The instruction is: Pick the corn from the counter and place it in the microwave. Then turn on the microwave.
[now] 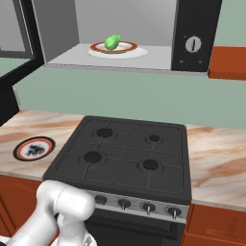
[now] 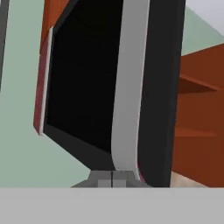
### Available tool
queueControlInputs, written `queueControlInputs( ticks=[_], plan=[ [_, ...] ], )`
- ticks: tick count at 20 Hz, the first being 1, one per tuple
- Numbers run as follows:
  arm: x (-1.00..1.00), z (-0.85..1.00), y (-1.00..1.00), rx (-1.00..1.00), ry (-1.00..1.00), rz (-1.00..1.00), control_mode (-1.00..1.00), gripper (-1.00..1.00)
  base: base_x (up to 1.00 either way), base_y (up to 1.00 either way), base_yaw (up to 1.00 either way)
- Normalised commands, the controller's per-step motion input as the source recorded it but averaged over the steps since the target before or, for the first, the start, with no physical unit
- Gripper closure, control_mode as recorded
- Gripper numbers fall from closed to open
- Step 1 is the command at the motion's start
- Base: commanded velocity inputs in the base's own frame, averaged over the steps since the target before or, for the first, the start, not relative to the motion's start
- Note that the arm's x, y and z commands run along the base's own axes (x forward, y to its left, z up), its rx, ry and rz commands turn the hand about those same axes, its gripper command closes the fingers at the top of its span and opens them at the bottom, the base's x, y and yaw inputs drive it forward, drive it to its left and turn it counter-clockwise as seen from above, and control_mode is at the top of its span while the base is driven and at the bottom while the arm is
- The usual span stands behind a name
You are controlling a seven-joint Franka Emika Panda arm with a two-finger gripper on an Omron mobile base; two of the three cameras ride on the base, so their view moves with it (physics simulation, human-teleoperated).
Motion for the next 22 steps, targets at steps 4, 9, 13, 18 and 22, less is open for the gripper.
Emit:
queueControlInputs(
  ticks=[4, 9, 13, 18, 22],
  plan=[
    [0.30, -0.12, 0.18, 0.00, 0.00, -0.09, -1.00, 1.00, 0.00, 0.00, 0.00],
    [0.27, -0.10, 0.27, 0.00, 0.00, -0.08, -1.00, 1.00, 0.00, 0.00, 0.00],
    [0.27, -0.06, 0.27, 0.00, -0.01, -0.09, -1.00, 1.00, 0.00, 0.00, 0.00],
    [0.28, -0.04, 0.21, 0.00, -0.02, -0.09, -1.00, 1.00, 0.00, 0.00, 0.00],
    [0.32, -0.07, 0.17, 0.00, 0.00, -0.09, -1.00, 1.00, 0.00, 0.00, 0.00]
  ],
)
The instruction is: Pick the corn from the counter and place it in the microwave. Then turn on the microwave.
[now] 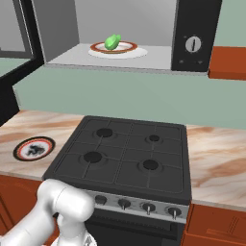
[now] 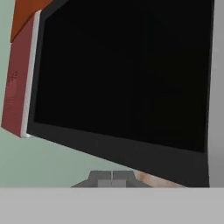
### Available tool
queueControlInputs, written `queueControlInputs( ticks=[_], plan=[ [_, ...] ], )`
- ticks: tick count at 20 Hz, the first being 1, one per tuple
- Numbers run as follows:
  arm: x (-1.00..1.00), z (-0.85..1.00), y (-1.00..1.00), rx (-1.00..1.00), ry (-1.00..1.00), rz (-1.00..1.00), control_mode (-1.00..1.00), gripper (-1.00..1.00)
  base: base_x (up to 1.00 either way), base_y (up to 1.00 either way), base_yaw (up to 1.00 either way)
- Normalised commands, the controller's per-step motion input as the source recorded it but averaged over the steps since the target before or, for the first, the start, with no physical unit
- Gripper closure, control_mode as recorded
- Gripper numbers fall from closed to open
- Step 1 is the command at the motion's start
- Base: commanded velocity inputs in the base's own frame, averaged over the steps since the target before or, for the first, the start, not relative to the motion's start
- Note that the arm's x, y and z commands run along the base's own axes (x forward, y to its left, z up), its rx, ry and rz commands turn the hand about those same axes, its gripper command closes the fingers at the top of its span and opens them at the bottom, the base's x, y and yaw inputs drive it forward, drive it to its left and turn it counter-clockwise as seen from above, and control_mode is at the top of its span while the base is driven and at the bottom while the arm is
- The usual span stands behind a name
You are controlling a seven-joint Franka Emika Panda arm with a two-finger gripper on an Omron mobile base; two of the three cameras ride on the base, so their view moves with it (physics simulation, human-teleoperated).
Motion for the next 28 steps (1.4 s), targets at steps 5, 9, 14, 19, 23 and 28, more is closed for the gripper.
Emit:
queueControlInputs(
  ticks=[5, 9, 14, 19, 23, 28],
  plan=[
    [0.29, -0.08, 0.16, 0.00, 0.00, -0.09, -1.00, 1.00, 0.00, 0.00, 0.00],
    [0.29, -0.07, 0.10, 0.00, 0.00, -0.08, -1.00, 1.00, 0.00, 0.00, 0.00],
    [0.30, -0.06, 0.04, 0.00, 0.00, -0.08, -1.00, 1.00, 0.00, 0.00, 0.00],
    [0.32, -0.05, 0.03, 0.00, 0.00, -0.08, -1.00, 1.00, 0.00, 0.00, 0.00],
    [0.16, -0.03, 0.04, 0.00, 0.00, -0.09, -1.00, 1.00, 0.00, 0.00, 0.00],
    [0.13, -0.01, 0.01, 0.00, 0.00, -0.09, -1.00, 1.00, 0.00, 0.00, 0.00]
  ],
)
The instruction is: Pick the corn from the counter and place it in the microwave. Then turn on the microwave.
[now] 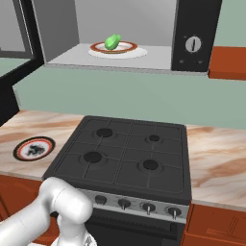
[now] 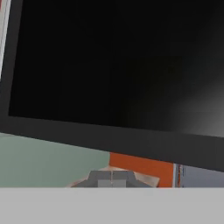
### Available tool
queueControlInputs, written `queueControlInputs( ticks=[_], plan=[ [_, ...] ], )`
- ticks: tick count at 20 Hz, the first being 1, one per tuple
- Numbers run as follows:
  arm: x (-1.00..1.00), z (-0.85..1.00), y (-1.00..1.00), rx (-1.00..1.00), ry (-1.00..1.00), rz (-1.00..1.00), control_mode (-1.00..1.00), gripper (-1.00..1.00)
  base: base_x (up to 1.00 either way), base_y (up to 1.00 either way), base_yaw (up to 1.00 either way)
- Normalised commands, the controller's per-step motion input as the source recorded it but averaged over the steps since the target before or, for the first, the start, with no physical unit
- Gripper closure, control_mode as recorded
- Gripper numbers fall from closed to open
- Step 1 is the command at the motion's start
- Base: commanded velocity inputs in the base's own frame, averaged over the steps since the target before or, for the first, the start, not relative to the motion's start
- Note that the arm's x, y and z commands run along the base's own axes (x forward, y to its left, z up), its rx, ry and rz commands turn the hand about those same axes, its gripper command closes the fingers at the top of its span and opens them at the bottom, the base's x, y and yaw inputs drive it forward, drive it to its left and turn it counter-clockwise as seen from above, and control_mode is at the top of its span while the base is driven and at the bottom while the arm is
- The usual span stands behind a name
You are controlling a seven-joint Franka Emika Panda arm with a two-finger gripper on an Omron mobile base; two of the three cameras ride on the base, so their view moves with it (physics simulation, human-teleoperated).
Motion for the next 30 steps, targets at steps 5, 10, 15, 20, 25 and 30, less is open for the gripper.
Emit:
queueControlInputs(
  ticks=[5, 10, 15, 20, 25, 30],
  plan=[
    [0.02, 0.00, 0.00, 0.00, 0.00, -0.08, -1.00, 1.00, 0.00, 0.00, 0.00],
    [0.00, 0.00, -0.04, 0.00, 0.00, -0.04, -1.00, 1.00, 0.00, 0.00, 0.00],
    [0.00, 0.00, -0.15, 0.00, 0.00, -0.02, -1.00, 1.00, 0.00, 0.00, 0.00],
    [0.00, -0.01, -0.16, 0.00, 0.00, -0.01, -1.00, 1.00, 0.00, 0.00, 0.00],
    [0.00, -0.01, -0.14, -0.01, 0.00, 0.00, -1.00, 1.00, 0.00, 0.00, 0.00],
    [0.00, 0.00, -0.13, 0.00, 0.00, 0.00, -1.00, 1.00, 0.00, 0.00, 0.00]
  ],
)
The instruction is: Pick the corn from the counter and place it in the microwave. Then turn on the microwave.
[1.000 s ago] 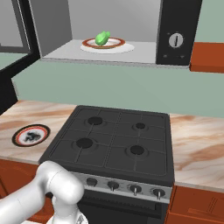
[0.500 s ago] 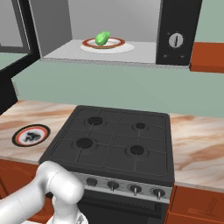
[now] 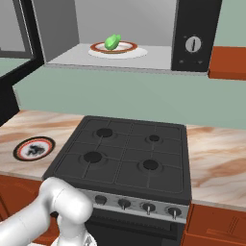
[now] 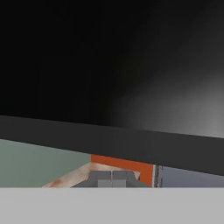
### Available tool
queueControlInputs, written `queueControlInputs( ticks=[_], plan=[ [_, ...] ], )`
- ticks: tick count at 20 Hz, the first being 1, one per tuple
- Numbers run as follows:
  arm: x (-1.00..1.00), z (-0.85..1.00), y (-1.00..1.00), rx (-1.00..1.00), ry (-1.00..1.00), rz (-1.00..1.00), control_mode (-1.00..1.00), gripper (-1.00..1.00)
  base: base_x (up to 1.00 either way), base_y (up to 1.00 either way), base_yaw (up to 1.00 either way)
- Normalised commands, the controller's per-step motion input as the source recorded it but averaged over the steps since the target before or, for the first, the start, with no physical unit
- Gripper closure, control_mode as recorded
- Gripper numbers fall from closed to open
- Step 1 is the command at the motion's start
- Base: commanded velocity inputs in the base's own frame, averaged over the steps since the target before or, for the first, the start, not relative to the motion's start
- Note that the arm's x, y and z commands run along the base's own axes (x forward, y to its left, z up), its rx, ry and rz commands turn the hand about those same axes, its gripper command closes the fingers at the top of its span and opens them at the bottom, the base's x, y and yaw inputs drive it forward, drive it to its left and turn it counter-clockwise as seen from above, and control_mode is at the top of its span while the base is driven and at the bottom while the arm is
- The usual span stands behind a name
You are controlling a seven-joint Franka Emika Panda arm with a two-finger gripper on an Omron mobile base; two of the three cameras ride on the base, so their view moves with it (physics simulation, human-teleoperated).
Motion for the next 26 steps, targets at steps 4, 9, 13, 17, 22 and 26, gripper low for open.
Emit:
queueControlInputs(
  ticks=[4, 9, 13, 17, 22, 26],
  plan=[
    [0.00, 0.00, -0.11, 0.00, 0.00, 0.00, -1.00, 1.00, 0.00, 0.00, 0.00],
    [0.00, 0.00, -0.15, -0.01, 0.00, 0.00, -1.00, 1.00, 0.00, 0.00, 0.00],
    [0.00, 0.00, -0.10, -0.02, -0.01, 0.00, -1.00, 1.00, 0.00, 0.00, 0.00],
    [0.00, 0.00, -0.11, -0.02, -0.02, 0.00, -1.00, 1.00, 0.00, 0.00, 0.00],
    [0.00, 0.00, -0.13, -0.03, -0.04, 0.00, -1.00, 1.00, 0.00, 0.00, 0.00],
    [0.00, 0.00, -0.15, -0.03, -0.05, 0.00, -1.00, 1.00, 0.00, 0.00, 0.00]
  ],
)
